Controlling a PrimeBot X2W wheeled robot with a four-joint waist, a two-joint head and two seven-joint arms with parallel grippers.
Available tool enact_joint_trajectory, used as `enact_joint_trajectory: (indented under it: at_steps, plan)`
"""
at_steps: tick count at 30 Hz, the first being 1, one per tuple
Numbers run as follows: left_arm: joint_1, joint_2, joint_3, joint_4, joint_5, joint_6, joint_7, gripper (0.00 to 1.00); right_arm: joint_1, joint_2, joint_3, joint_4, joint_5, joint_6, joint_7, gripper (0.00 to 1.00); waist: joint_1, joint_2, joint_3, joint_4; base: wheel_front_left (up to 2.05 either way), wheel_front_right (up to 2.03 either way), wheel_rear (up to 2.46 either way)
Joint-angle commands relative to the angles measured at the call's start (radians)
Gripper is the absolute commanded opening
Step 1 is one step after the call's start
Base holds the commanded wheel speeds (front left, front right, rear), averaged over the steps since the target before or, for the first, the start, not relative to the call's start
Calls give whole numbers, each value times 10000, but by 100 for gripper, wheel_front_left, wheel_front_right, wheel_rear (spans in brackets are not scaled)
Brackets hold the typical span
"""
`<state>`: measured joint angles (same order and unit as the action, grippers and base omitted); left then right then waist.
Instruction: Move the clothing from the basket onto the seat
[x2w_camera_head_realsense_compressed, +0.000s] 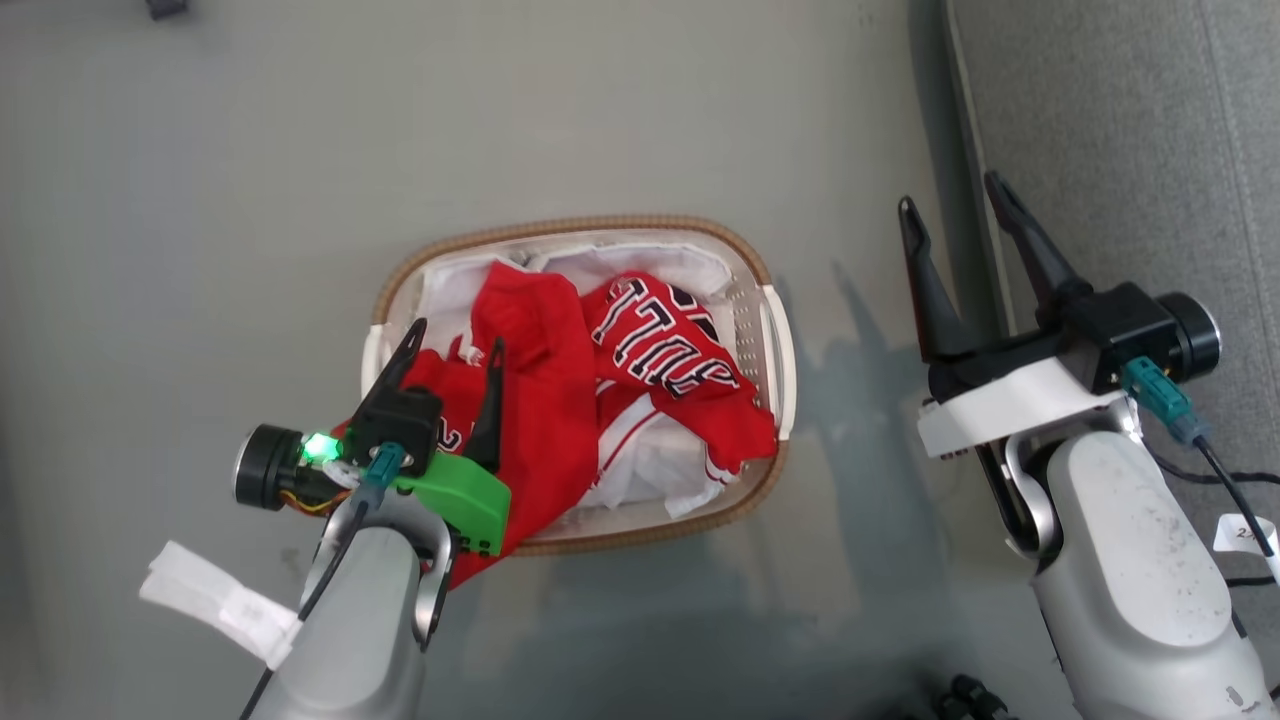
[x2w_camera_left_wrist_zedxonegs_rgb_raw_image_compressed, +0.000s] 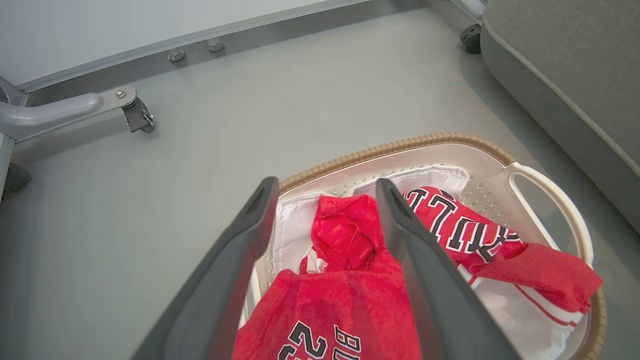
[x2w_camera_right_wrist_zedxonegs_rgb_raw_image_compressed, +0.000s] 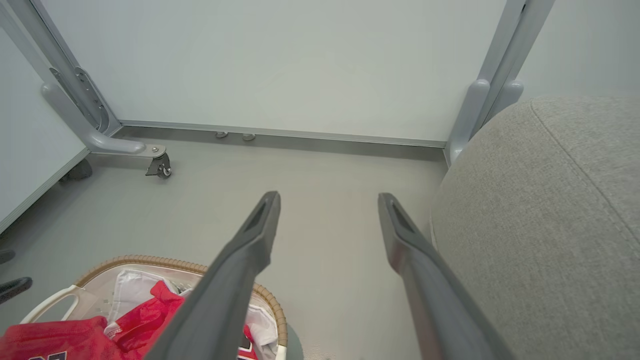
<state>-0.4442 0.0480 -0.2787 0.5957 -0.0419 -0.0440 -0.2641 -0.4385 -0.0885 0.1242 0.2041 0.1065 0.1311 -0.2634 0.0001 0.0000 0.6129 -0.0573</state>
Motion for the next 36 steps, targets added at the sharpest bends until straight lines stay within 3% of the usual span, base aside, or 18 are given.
enact_joint_trajectory:
  at_steps: [1,12,22,27,36]
  plan:
    - [-349,56,-28,201,121,30,-7,100,-195,13,33,-102,88,-6,-19,100,-1,0,958,-513,0,0,0]
    - [-1980,185,-393,2284,341,-73,-7,100,-833,257,422,-382,300,-6,-19,100,-1,0,2292,-962,0,0,0]
    - [-3492,285,-799,5023,623,-143,-3,100,-1072,339,900,-117,861,-7,-19,100,-1,0,2968,-1425,0,0,0]
    - [-4054,217,-812,6248,358,-304,713,100,-1082,359,1045,-27,1127,-7,-19,100,-1,0,3143,-1575,0,0,0]
    - [-4724,118,-951,6766,137,-319,1932,100,-1144,354,1288,11,1454,-7,-19,100,-1,0,3280,-1671,0,0,0]
